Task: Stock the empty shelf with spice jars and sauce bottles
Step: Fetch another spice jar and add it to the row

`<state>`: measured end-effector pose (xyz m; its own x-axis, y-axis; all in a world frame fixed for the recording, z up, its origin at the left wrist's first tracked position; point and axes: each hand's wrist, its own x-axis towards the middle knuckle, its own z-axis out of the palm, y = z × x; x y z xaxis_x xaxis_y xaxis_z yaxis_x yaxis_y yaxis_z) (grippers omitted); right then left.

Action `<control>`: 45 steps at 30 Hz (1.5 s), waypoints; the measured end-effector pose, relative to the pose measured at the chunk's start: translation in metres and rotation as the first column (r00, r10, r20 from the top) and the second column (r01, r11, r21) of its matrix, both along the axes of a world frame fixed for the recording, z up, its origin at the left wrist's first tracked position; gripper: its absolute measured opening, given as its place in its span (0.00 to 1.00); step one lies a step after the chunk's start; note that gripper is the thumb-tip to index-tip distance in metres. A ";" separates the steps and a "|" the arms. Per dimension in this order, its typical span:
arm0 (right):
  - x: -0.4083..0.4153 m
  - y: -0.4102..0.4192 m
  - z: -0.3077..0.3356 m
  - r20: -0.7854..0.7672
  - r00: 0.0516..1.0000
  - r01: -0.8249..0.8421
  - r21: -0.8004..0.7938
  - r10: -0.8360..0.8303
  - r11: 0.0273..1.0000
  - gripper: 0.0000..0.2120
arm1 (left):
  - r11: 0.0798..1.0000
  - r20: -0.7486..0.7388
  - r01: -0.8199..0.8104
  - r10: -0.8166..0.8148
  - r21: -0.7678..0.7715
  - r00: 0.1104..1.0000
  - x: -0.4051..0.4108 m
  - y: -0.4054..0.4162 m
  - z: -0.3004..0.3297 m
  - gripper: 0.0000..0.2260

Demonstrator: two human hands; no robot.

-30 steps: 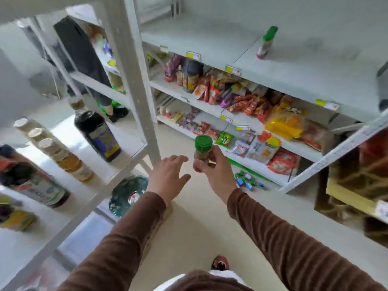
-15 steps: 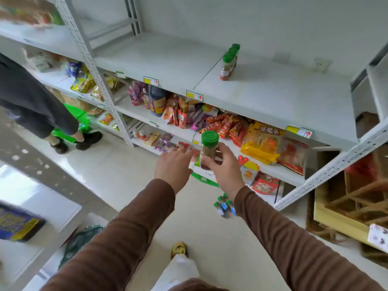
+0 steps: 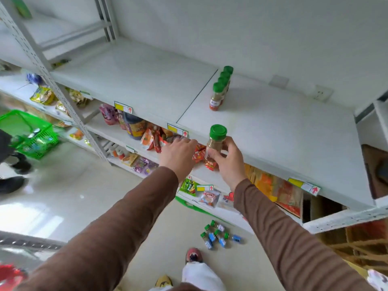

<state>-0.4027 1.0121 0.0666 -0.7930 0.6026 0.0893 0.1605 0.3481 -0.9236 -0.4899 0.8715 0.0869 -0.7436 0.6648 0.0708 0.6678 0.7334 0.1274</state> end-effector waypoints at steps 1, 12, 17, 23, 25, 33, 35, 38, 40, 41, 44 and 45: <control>-0.013 0.012 -0.001 -0.001 1.000 0.007 0.012 -0.007 1.000 0.15 | 1.000 -0.005 0.001 -0.001 -0.002 1.000 -0.011 0.012 -0.002 0.16; -0.122 0.094 -0.026 0.062 0.996 -0.059 -0.017 0.060 0.998 0.15 | 0.995 0.027 -0.093 0.093 -0.020 0.995 -0.096 0.091 -0.018 0.26; -0.142 0.104 -0.035 0.044 0.995 -0.085 -0.049 0.087 0.995 0.16 | 0.994 0.033 -0.109 0.108 0.000 0.994 -0.114 0.105 -0.029 0.27; -0.145 0.106 -0.036 0.053 0.994 -0.095 -0.100 0.100 0.990 0.20 | 0.992 0.177 -0.100 0.085 0.081 0.981 -0.121 0.109 -0.043 0.34; -0.135 0.106 -0.035 0.070 0.992 -0.092 -0.129 0.102 0.987 0.25 | 0.984 0.246 -0.115 0.078 0.137 0.966 -0.123 0.108 -0.046 0.36; -0.112 0.102 -0.042 0.138 0.988 -0.044 -0.177 0.069 0.983 0.21 | 0.974 0.363 -0.110 0.032 0.196 0.931 -0.119 0.113 -0.056 0.39; -0.115 0.097 -0.043 0.139 0.988 -0.046 -0.196 0.074 0.980 0.21 | 0.975 0.366 -0.110 0.033 0.192 0.930 -0.118 0.115 -0.056 0.40; -0.120 0.093 -0.044 0.152 0.986 -0.034 -0.187 0.064 0.982 0.21 | 0.977 0.376 -0.113 0.038 0.180 0.926 -0.117 0.116 -0.055 0.40; -0.123 0.092 -0.045 0.153 0.986 -0.032 -0.191 0.062 0.981 0.21 | 0.972 0.395 -0.126 0.039 0.198 0.918 -0.114 0.116 -0.055 0.39; -0.125 0.092 -0.045 0.152 0.986 -0.031 -0.195 0.062 0.980 0.21 | 0.969 0.399 -0.131 0.038 0.208 0.916 -0.112 0.117 -0.056 0.38; -0.130 0.091 -0.045 0.145 0.988 -0.025 -0.194 0.054 0.981 0.21 | 0.967 0.388 -0.133 0.038 0.219 0.921 -0.112 0.119 -0.057 0.37; -0.133 0.091 -0.045 0.140 0.989 -0.026 -0.197 0.055 0.980 0.21 | 0.966 0.389 -0.138 0.043 0.220 0.920 -0.113 0.120 -0.057 0.37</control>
